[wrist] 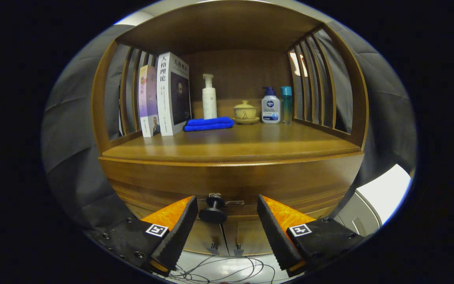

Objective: Pull open the drawer, take out the items inside it, and place them on the countertop above the cabinet.

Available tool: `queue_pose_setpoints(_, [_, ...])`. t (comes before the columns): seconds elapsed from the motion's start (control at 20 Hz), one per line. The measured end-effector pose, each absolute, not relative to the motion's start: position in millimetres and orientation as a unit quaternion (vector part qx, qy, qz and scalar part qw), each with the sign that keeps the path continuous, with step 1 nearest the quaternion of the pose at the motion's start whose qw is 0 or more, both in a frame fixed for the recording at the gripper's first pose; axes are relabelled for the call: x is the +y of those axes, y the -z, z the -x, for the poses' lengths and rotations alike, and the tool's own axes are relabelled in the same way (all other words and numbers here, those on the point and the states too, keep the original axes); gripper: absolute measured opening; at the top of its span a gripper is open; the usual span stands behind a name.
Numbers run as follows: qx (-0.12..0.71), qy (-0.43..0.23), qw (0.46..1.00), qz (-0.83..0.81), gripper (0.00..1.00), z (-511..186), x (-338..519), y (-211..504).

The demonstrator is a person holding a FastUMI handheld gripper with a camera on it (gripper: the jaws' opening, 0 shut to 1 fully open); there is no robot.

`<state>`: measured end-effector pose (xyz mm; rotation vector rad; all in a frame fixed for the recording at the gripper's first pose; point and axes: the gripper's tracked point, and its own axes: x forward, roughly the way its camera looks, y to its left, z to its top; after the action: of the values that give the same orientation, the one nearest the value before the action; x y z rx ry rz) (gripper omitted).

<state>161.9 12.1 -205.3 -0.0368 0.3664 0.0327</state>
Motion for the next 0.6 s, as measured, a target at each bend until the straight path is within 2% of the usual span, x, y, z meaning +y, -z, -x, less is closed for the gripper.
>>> queue_pose_setpoints(0.35, [0.209,-0.015,0.978,0.021,0.95,-181,22,231])
queue_pose_setpoints(0.4, [0.21,-0.008,0.977,0.022,0.92,-182,19,234])
queue_pose_setpoints(0.5, [0.208,-0.005,0.978,0.022,0.76,-183,21,233])
queue_pose_setpoints(0.55, [0.207,-0.006,0.978,0.02,0.76,-182,22,233])
queue_pose_setpoints(0.6, [0.211,-0.009,0.977,0.021,0.72,-182,23,233])
